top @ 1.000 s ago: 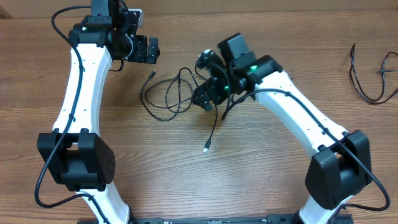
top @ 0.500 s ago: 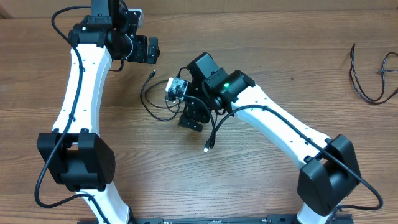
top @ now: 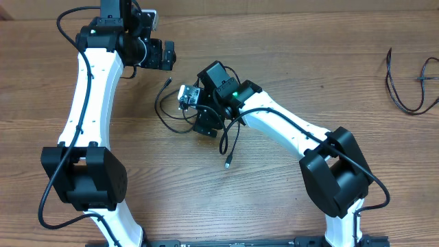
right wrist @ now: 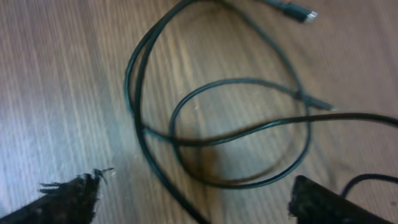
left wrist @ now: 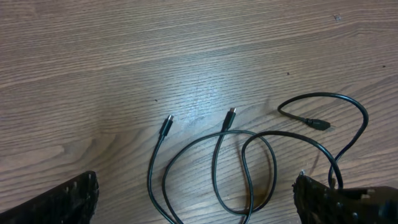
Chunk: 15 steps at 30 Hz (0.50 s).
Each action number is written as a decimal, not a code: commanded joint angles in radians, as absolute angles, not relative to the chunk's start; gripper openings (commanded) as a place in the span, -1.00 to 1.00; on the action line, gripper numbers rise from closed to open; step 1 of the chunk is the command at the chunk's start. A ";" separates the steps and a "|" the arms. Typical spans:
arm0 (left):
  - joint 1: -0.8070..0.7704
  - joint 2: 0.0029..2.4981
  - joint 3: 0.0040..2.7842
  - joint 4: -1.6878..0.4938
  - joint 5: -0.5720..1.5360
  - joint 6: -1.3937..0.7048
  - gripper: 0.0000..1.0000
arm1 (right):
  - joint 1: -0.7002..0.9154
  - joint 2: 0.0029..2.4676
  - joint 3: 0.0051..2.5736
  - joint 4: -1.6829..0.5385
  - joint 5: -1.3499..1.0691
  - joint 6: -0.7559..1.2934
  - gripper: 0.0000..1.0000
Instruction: Untangle cables
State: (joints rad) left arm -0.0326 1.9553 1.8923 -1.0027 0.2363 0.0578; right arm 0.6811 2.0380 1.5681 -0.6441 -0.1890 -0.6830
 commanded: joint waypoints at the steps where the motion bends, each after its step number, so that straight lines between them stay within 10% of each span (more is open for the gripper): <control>1: -0.033 1.952 1.906 -1.002 0.252 0.048 1.00 | 0.678 2.041 1.571 -0.606 -0.146 -0.690 0.71; 7: -0.033 1.952 1.906 -1.002 0.252 0.048 0.99 | 0.678 2.066 1.571 -0.580 -0.132 -0.688 -0.26; 15: -0.033 1.952 1.906 -1.002 0.253 0.048 1.00 | 0.680 2.090 1.571 -0.598 -0.138 -0.646 -0.81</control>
